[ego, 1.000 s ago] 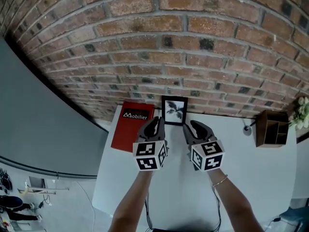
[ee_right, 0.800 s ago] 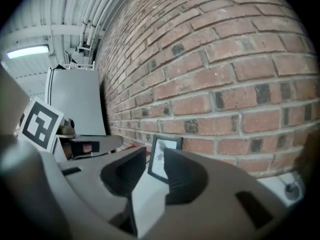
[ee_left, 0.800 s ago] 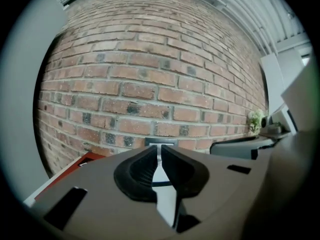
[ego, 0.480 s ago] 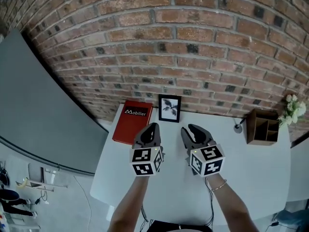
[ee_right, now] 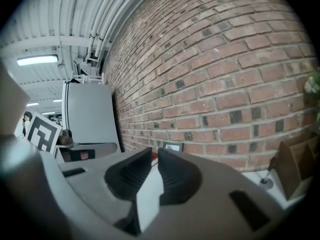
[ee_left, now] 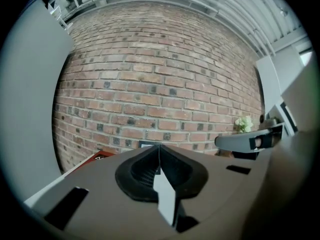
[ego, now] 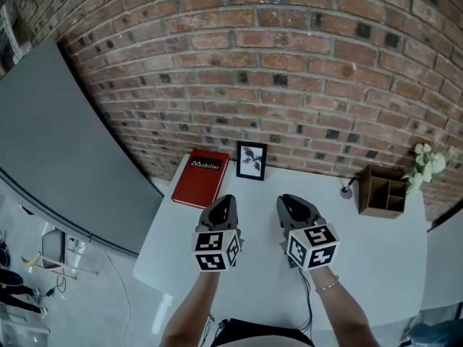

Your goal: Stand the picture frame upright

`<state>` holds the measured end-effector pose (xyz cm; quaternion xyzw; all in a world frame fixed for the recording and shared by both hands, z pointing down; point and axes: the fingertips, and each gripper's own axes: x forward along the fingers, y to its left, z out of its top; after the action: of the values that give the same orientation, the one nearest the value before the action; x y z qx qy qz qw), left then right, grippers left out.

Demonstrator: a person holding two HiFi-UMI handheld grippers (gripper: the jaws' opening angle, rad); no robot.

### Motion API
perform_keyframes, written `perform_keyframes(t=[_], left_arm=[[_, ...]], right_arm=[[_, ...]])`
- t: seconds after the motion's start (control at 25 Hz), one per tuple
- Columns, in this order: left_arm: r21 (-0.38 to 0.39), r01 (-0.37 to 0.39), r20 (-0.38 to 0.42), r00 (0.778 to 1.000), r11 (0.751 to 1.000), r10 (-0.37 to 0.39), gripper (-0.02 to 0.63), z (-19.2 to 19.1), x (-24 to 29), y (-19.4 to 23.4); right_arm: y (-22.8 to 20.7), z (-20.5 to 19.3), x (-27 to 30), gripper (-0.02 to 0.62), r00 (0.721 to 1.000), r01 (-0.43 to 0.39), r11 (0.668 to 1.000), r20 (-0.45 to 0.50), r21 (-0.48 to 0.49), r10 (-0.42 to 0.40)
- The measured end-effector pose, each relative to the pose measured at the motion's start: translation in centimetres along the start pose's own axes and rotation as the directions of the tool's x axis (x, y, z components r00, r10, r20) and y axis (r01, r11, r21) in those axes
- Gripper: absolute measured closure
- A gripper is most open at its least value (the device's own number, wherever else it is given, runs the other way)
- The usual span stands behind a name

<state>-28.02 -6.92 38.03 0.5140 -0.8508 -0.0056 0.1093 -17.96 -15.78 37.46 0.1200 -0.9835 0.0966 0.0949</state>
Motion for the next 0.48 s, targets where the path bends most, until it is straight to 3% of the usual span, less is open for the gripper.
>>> perform_keyframes(t=[0.2,0.48], left_arm=[[0.006,-0.012,0.008,1.000,1.000,0.012,0.609,-0.2,-2.5,-1.0],[0.031,-0.021,0.013,1.000,0.999,0.020,0.611,0.0,-5.2,-2.1]], right_arm=[[0.6,0.0,-2.8,0.589,1.000,-0.005,1.000,0.015,0.009,0.005],[1.1,-0.6,-5.9,0.592,0.999,0.005,1.000,0.035,0.023,-0.006]])
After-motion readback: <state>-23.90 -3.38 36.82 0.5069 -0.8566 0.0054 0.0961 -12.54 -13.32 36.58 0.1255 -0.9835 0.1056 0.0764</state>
